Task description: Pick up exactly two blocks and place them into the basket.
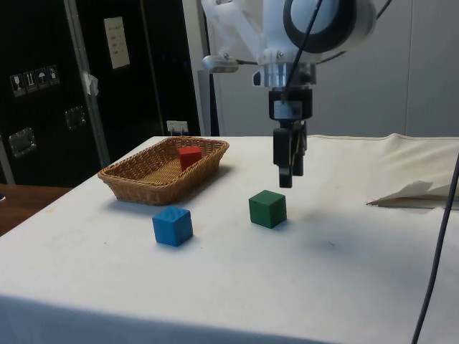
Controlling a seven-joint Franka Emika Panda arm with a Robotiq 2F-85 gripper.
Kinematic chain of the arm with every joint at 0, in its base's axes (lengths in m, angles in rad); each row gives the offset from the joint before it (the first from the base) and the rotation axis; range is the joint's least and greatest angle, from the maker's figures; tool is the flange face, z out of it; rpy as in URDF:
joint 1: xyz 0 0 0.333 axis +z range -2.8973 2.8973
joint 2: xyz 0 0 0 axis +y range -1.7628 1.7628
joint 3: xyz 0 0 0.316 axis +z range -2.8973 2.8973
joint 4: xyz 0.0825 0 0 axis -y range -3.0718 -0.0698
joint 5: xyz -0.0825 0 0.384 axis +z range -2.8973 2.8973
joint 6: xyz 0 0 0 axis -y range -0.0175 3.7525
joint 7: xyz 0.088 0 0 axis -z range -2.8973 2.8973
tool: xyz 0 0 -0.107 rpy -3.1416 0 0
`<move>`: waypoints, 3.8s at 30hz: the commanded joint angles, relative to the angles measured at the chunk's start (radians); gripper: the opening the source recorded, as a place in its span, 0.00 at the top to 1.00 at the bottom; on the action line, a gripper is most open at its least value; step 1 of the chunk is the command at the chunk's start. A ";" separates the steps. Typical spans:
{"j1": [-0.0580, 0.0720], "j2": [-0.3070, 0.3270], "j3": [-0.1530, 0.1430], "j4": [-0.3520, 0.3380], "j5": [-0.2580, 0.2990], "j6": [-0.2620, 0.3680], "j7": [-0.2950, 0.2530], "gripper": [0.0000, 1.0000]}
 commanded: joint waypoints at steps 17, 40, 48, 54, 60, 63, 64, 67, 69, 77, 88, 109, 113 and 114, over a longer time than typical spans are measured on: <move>0.000 0.039 0.022 0.030 0.001 0.000 0.102 0.00; 0.002 0.169 0.092 0.129 0.051 -0.010 0.241 0.00; -0.001 0.220 0.122 0.176 0.055 -0.019 0.278 0.00; -0.001 0.249 0.134 0.200 0.055 -0.023 0.307 0.00; -0.002 0.267 0.136 0.204 0.052 -0.021 0.330 0.00; -0.001 0.271 0.134 0.203 0.045 -0.017 0.336 0.00; -0.003 0.274 0.135 0.201 0.051 -0.019 0.348 0.00; -0.004 0.278 0.135 0.200 0.051 -0.018 0.362 0.00; -0.005 0.281 0.136 0.200 0.053 -0.016 0.373 0.00; -0.010 0.306 0.145 0.201 0.063 -0.009 0.420 0.00; -0.013 0.320 0.142 0.203 0.056 -0.011 0.463 0.17; -0.017 0.311 0.134 0.209 0.049 -0.017 0.478 1.00; -0.009 0.280 0.106 0.209 0.019 -0.042 0.508 1.00; -0.009 0.275 0.103 0.210 0.016 -0.045 0.512 1.00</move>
